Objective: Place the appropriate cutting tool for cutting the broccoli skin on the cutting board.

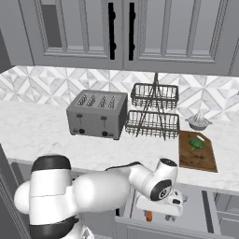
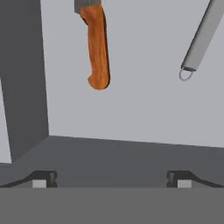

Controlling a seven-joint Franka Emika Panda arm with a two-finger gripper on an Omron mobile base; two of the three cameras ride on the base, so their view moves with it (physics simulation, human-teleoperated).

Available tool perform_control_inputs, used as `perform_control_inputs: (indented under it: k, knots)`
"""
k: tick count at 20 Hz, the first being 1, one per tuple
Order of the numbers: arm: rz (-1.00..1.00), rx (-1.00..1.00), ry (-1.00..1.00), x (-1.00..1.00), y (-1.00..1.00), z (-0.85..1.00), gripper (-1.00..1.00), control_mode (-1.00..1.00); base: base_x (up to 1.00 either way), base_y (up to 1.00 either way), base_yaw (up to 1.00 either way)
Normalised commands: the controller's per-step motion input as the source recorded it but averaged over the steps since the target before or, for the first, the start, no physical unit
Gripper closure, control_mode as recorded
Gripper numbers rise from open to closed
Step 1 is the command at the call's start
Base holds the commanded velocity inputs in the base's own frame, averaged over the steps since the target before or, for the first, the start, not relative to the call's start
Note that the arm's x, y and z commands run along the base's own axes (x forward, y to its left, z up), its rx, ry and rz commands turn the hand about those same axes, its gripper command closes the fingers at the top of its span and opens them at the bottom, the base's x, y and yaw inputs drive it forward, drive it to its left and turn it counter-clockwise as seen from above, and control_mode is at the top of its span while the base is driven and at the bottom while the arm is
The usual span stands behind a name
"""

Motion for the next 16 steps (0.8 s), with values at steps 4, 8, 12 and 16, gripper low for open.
perform_control_inputs:
  k: [4,8,12,16]
  knots:
    - [0.00,0.09,0.00,0.37,-0.21,-0.26,-1.00,-1.00,0.00,0.00,0.00]
    - [0.00,0.07,0.00,0.41,-0.21,-0.24,-1.00,-1.00,0.00,0.00,0.00]
    - [0.00,0.06,0.00,0.31,-0.18,-0.24,-1.00,-1.00,0.00,0.00,0.00]
    - [0.00,0.04,0.01,0.11,-0.14,-0.27,-1.00,-1.00,0.00,0.00,0.00]
